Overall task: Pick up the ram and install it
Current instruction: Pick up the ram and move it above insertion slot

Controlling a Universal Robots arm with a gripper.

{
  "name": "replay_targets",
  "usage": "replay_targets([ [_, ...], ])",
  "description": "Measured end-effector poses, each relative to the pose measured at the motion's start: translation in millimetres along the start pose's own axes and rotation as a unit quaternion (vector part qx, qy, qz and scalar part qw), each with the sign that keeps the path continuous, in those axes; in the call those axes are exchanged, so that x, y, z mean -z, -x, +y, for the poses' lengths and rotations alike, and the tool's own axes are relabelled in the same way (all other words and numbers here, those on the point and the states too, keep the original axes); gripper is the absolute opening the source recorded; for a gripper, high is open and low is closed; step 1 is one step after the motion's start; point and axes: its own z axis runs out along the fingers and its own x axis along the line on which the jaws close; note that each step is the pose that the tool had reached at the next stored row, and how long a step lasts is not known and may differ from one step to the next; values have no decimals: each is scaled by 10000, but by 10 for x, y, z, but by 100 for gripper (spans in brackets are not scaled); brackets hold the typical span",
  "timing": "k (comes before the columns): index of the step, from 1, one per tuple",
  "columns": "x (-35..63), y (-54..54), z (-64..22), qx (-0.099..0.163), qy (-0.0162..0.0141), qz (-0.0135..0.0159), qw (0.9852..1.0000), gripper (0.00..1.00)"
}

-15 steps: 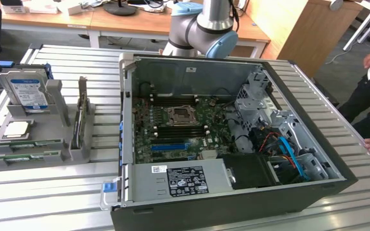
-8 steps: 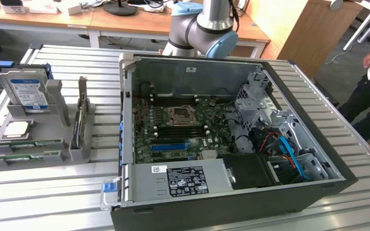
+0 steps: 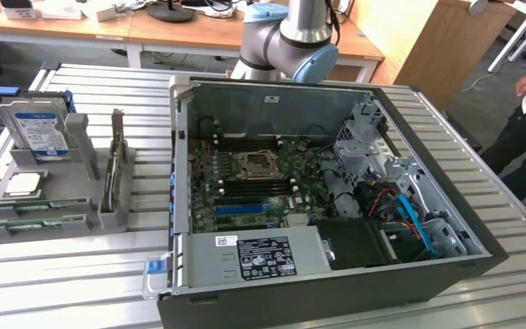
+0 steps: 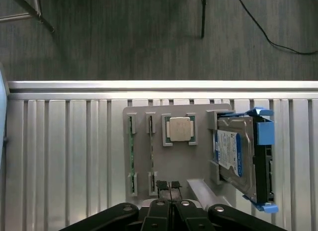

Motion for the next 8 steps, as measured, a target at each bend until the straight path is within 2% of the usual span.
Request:
replay_targets([
  [3, 0, 0, 0, 135, 3, 6, 9999, 11],
  [8, 0, 0, 0, 156, 4, 7, 9999, 11],
])
